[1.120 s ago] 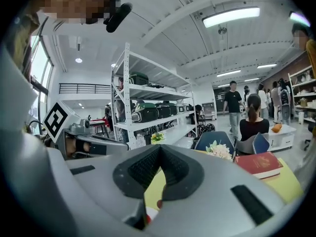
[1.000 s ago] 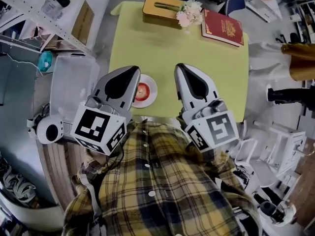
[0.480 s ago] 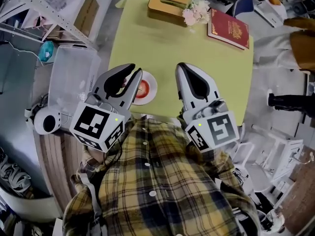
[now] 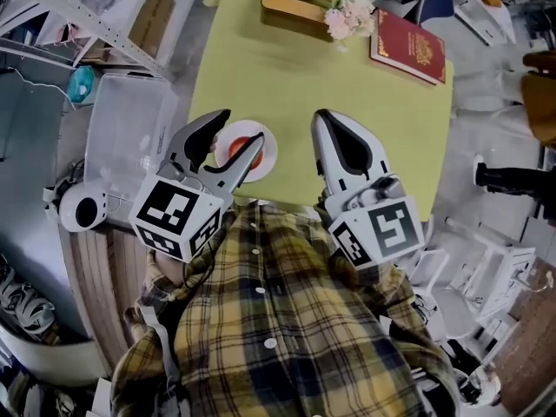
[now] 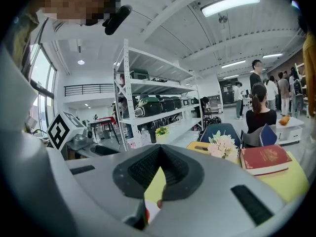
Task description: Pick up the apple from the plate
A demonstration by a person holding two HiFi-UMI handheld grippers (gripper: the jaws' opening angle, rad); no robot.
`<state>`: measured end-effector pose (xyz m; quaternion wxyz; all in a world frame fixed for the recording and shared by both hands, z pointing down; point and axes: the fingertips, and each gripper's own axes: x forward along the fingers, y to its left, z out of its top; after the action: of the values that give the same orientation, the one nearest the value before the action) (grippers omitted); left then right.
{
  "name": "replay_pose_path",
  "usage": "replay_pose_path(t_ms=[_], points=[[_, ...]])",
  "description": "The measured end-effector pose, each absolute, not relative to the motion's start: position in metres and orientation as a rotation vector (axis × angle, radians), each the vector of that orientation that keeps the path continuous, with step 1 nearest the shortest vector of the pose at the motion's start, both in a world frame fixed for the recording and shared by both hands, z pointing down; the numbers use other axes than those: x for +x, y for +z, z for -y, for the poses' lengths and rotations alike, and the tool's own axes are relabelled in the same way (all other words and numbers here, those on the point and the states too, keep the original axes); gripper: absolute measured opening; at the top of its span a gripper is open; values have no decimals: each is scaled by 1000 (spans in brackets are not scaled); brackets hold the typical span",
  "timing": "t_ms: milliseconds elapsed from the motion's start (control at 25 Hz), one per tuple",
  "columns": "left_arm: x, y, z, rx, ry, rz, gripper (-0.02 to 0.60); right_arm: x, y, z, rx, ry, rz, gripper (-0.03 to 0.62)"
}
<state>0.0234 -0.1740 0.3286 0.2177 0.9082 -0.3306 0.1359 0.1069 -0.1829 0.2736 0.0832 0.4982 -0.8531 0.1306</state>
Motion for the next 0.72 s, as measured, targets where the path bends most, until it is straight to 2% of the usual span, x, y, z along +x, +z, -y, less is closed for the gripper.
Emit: replay_pose_path(t_ms=[40,160,720], points=[[23,334,173,2507,398,915,253,107,275,183,1484,396,2546,-3],[25,348,169,2493,448,902,281,105,281,181,1471,415,2544,-4],[34,429,143,2386,631,837,322,110,314,174,1413,500,2519,-3]])
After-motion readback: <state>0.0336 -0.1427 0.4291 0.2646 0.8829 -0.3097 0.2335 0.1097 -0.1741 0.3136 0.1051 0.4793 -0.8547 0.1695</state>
